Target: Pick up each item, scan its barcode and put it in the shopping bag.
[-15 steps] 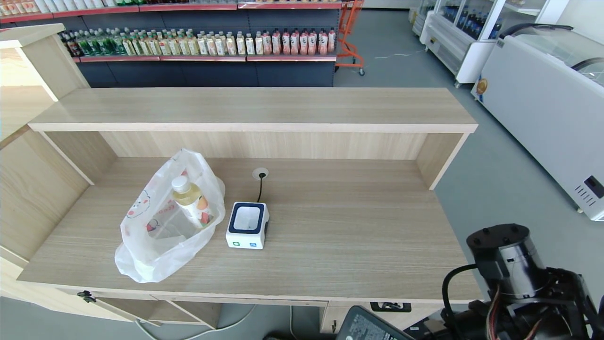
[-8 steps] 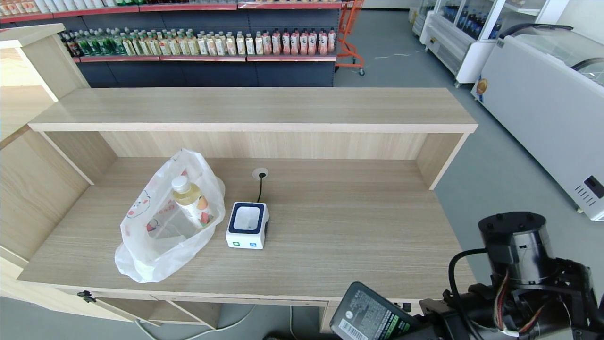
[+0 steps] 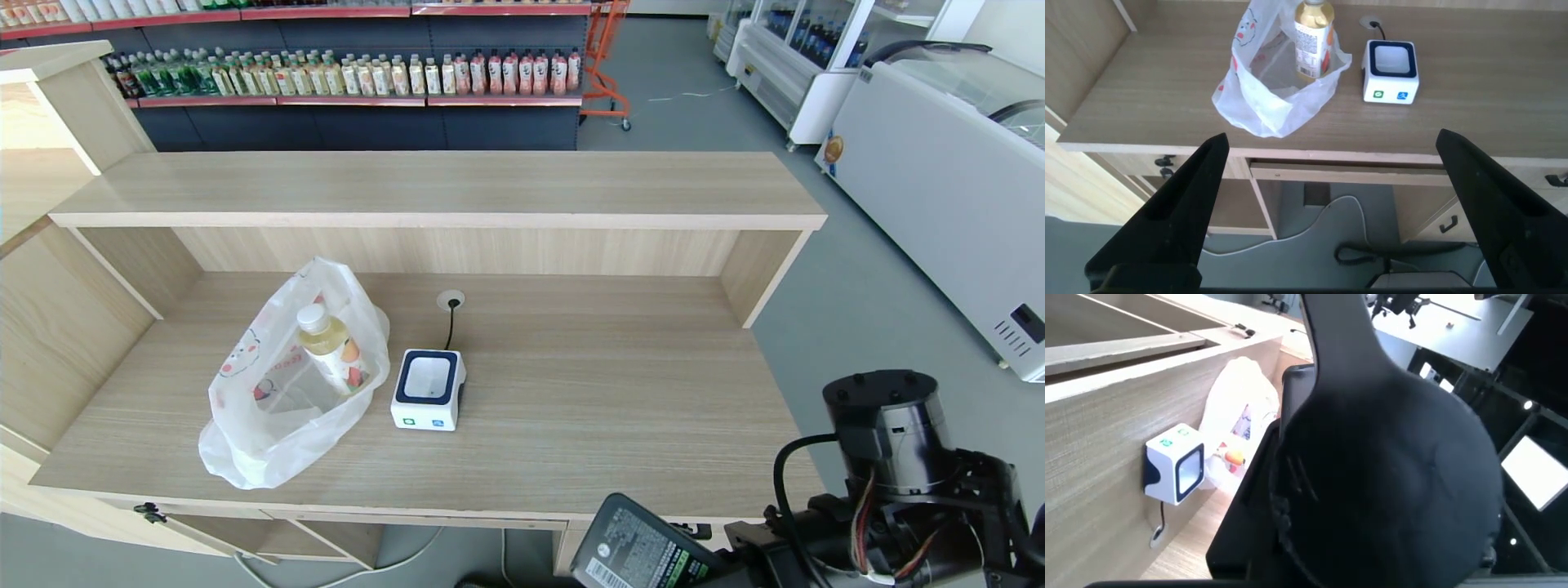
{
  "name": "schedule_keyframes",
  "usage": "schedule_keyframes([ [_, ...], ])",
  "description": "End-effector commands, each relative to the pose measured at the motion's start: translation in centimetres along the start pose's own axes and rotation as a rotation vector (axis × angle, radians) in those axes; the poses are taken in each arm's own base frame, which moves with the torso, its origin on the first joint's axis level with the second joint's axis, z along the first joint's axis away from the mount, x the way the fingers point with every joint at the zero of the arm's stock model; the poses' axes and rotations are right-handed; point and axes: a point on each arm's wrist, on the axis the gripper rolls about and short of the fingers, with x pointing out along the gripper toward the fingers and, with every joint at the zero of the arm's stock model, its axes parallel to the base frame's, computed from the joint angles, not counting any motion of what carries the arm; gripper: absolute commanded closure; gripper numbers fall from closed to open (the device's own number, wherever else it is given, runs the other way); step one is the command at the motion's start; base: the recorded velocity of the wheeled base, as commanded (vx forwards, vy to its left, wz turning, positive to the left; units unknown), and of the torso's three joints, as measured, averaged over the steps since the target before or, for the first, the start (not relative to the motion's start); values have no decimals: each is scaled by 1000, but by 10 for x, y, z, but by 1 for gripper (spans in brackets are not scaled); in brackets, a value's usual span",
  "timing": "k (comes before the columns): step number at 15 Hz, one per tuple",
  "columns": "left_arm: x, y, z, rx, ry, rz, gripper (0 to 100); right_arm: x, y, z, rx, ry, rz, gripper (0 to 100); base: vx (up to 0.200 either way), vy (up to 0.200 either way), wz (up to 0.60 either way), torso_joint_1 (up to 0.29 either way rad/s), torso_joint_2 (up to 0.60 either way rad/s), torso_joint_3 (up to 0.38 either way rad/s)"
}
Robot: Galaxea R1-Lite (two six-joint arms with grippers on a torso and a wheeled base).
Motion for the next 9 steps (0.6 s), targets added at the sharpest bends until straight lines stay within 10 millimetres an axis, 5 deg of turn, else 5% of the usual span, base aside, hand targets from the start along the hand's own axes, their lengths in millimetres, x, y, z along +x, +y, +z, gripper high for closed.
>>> schedule_keyframes([
  [1, 0, 0, 0, 0, -1, 1, 0, 1, 1, 0, 3, -2, 1, 100, 0, 0, 0, 0, 0, 0],
  [9, 0, 0, 0, 0, -1, 1, 0, 1, 2, 0, 5, -5, 0, 100, 0, 0, 0, 0, 0, 0],
])
